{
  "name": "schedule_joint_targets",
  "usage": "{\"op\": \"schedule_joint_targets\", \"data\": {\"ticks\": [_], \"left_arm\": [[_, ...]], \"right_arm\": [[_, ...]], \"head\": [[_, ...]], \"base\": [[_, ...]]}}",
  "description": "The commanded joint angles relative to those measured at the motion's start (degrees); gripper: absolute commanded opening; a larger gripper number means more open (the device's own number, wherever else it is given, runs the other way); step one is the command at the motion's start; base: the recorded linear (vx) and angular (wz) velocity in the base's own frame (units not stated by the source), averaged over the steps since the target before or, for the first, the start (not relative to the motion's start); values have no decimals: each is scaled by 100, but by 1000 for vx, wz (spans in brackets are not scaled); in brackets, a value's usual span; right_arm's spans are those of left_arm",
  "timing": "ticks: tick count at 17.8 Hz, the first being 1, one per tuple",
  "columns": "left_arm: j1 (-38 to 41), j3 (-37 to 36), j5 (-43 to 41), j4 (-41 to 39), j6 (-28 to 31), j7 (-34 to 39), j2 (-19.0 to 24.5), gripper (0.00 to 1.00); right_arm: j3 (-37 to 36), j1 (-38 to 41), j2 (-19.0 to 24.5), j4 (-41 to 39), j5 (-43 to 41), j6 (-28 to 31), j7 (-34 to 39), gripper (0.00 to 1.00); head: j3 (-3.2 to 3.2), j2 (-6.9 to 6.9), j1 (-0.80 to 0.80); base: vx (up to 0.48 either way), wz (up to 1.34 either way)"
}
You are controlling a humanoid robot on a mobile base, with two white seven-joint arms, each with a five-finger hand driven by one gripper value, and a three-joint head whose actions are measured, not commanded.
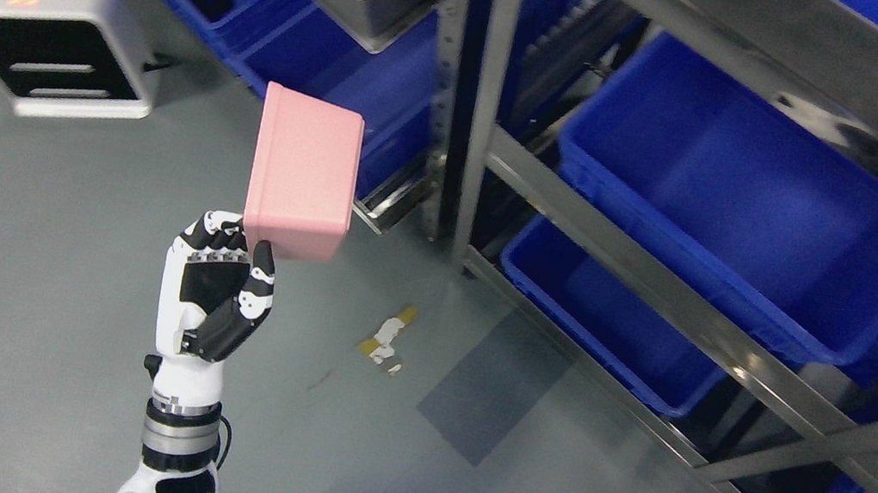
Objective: Place storage box into left shelf container
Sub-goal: 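Hold the pink box aloft in the left hand while turning toward the shelf, then lower the pink box into the blue bin on the shelf and release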
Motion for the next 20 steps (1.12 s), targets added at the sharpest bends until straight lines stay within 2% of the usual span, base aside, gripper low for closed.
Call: {"op": "schedule_joint_targets", "data": {"ticks": [1, 4, 7, 10, 14, 18, 20], "left_arm": [[325, -620, -2, 67, -87, 7, 176, 3], [308, -488, -28, 294, 131, 7, 176, 3], [107, -129, -98, 567, 657, -28, 159, 3], [-691, 434, -256, 1076, 1413, -63, 158, 3], [-1817, 602, -510, 1919, 2082, -107, 185, 3], [-2784, 523, -1642, 2720, 2514, -326, 194, 4], [-3206, 453, -2668, 3290, 2506, -843, 185, 4]], "right_arm": [[0, -28, -100, -100, -123, -20, 22, 100], [0, -28, -100, -100, -123, -11, 22, 100], [0, -19, -100, -100, -123, -20, 22, 100], [0, -19, -100, -100, -123, -11, 22, 100], [0, -28, -100, -100, -123, -11, 31, 100], [0, -19, -100, -100, -123, -11, 22, 100], [0, -28, -100, -100, -123, -11, 22, 100]], "head": [[0, 0, 0], [0, 0, 0], [0, 0, 0], [0, 0, 0], [0, -1, 0], [0, -1, 0], [0, -2, 0]], "base": [[219, -1040], [191, -923], [116, -682], [92, -574], [69, -396], [41, -197], [20, -93]]}}
